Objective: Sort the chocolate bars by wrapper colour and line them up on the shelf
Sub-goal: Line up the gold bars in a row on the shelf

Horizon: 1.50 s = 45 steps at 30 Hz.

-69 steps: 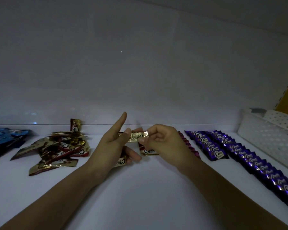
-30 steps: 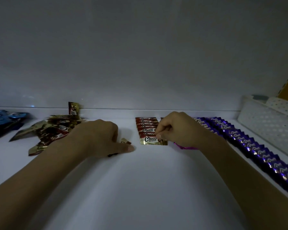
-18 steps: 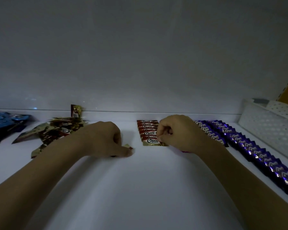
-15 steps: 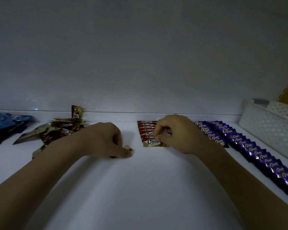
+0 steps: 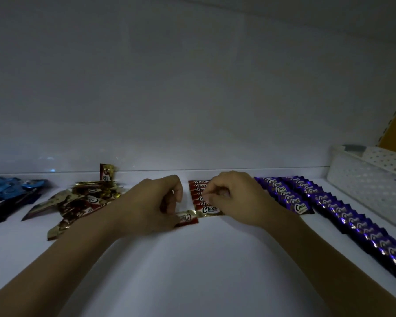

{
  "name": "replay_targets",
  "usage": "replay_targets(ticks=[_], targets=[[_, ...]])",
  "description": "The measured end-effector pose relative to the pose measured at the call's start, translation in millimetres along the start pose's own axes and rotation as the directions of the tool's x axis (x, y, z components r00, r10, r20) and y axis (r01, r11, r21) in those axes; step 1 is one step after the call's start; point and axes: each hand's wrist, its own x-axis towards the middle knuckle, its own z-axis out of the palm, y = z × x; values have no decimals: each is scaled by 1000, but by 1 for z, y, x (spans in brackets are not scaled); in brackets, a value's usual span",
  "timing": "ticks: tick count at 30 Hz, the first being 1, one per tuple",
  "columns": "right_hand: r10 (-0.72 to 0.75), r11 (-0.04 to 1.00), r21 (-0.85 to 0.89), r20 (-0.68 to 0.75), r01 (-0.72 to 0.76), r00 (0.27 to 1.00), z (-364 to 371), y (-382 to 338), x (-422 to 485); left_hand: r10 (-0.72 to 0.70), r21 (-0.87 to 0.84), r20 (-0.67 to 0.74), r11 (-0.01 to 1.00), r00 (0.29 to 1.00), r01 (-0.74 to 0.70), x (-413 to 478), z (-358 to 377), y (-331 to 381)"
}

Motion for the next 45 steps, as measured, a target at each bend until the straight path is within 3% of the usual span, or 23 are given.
replay_targets(ticks=[4,6,10,15,19,22,24,27,29,33,37,45], targets=[[21,973,227,89,-41,996,9,-9,1,34,-170,-109,984,993,-53,0,-5,2],[60,899,424,132,-111,989,8,-13,2,48,-268,-187,958,981,-98,1,-8,4],[61,780,607,168,-152,984,-3,-19,0,-13,-452,-361,877,933,-162,4,-13,9],[200,556,808,100,-197,975,-9,-22,1,-15,-506,-296,850,955,-144,4,-9,16],[220,439,866,157,-241,963,-7,-23,2,17,-544,-370,807,929,-231,7,-3,21],[231,455,853,163,-254,959,-9,-22,4,-48,-617,-394,754,918,-225,9,3,20],[274,507,836,74,-209,959,-13,-20,5,-61,-612,-365,768,929,-190,11,9,17],[185,842,527,-75,-119,980,-25,-14,3,-74,-384,-463,915,884,-125,11,24,7],[109,926,361,33,-113,994,-33,-8,1,-140,-310,-549,949,824,-46,8,31,-2],[130,966,183,263,-181,956,-31,-8,-1,-229,-318,-583,947,779,41,9,32,-16],[125,991,-64,221,-113,967,-22,-3,0,-232,-309,-566,949,791,58,10,35,-15],[85,994,-77,142,-75,986,-9,-2,-1,-215,-266,-543,961,812,76,8,35,-12]])
